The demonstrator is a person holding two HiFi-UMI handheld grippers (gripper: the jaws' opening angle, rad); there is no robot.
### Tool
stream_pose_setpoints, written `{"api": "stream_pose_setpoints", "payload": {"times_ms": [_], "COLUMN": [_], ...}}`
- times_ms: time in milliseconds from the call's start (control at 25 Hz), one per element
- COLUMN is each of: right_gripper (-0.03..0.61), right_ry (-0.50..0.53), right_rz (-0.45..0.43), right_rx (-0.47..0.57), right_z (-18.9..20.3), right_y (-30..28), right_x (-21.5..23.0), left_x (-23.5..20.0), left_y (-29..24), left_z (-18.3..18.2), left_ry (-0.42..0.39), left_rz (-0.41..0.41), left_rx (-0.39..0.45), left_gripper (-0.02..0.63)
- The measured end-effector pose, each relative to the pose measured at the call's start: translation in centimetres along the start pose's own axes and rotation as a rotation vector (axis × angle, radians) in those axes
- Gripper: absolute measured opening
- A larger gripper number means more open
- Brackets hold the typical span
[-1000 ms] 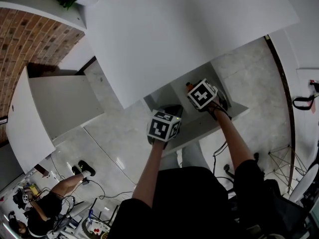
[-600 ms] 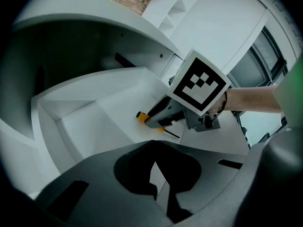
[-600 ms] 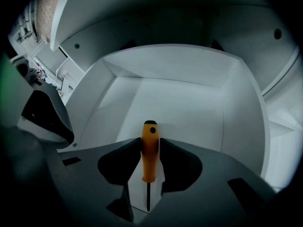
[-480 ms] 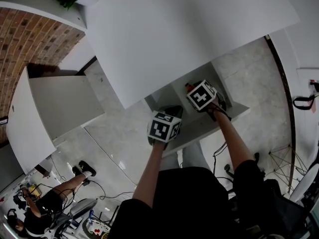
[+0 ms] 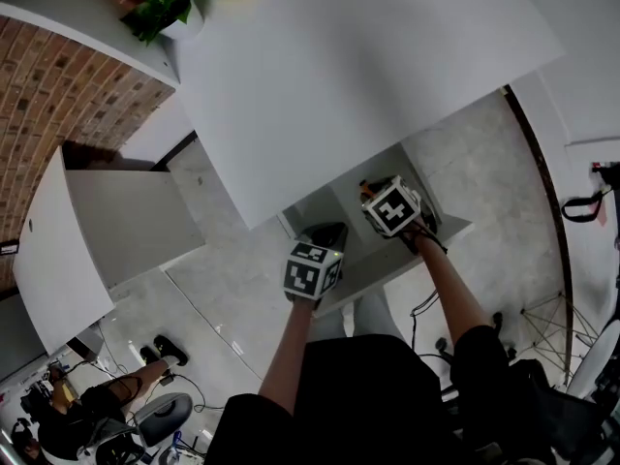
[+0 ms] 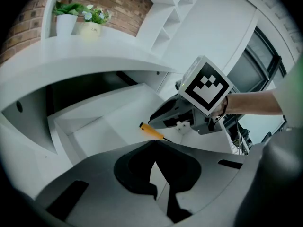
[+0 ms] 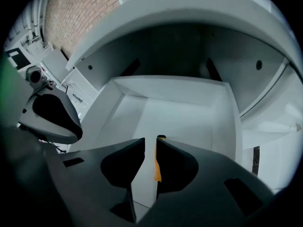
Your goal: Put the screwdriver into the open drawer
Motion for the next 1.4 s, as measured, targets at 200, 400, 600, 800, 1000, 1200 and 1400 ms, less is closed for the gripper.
{"api": "stream_pose_setpoints", "payload": {"times_ms": [200, 400, 600, 800, 1000, 1200, 1400], "right_gripper": [0.03, 0.018, 0.017, 0.015, 0.015, 0.015, 0.015], "right_ry": [0.061, 0.127, 0.147, 0.125, 0.08, 0.036, 0.009], "right_rz": [0.042, 0.075, 0.074, 0.058, 0.029, 0.029, 0.049], "right_rx": [0.082, 0.154, 0.239, 0.362, 0.516, 0.653, 0.793], "right_z": [-0.8, -1.4, -2.0, -1.8, -1.3, -0.7, -0.8], "right_y": [3.4, 7.4, 10.9, 14.3, 18.0, 21.4, 25.0], "right_x": [-1.0, -2.7, -4.4, -5.9, -7.9, -9.5, -10.7], "left_x": [0.9, 2.0, 2.9, 3.9, 5.5, 6.3, 6.9], "left_y": [2.7, 5.3, 8.0, 10.2, 13.2, 16.3, 19.0], "left_z": [-1.3, -2.2, -3.5, -4.1, -5.2, -6.2, -7.0], "left_ry": [-0.035, -0.083, -0.131, -0.16, -0.185, -0.158, -0.181], "left_rz": [-0.018, -0.027, -0.031, -0.05, -0.052, -0.045, -0.081], "left_rx": [0.069, 0.134, 0.205, 0.289, 0.376, 0.48, 0.555], "left_gripper": [0.009, 0.008, 0.008, 0.008, 0.009, 0.009, 0.008]}}
Point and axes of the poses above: the fingertips, and each gripper's own axes: y backward along the fingers, x to its right, z out of its underside, the point moved 7 cm from there along y, backward along the fingers, and after that the axes turned 3 degrees about -y, right-handed, at the moved point
